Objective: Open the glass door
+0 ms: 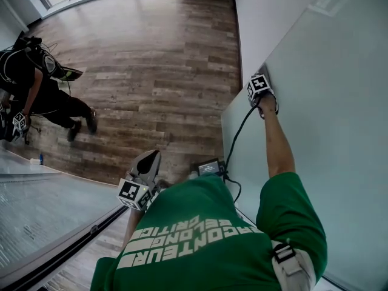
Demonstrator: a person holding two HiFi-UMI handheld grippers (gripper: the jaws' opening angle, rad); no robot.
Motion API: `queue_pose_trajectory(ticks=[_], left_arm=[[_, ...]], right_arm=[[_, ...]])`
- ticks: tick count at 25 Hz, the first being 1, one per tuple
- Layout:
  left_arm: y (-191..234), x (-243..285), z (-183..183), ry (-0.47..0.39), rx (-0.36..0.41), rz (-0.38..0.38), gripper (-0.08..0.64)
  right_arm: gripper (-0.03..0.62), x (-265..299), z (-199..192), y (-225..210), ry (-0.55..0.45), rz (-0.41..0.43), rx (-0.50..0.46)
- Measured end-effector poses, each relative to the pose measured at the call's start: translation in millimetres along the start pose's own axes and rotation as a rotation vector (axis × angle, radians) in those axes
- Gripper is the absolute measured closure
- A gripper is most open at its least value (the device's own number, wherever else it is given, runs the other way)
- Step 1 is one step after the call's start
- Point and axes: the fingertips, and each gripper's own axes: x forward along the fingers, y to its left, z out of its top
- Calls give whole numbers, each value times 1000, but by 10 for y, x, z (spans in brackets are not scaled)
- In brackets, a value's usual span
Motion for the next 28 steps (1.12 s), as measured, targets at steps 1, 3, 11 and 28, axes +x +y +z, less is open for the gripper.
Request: queue_pose_trajectory(ticks=[1, 3, 11, 28], left_arm=[[-1, -1, 2, 1, -2, -1, 549], [-9, -11, 9, 3, -2, -6, 549], [3, 57, -36, -3, 10, -33, 549], [-114, 26, 68, 5, -3, -65, 549]], right_arm=[[471, -38, -23, -19, 6, -15, -2], [467, -117, -80, -56, 15, -57, -9], [527, -1167, 249, 190, -484, -175, -163], [598, -2137, -700, 2391, -1053, 405, -296]])
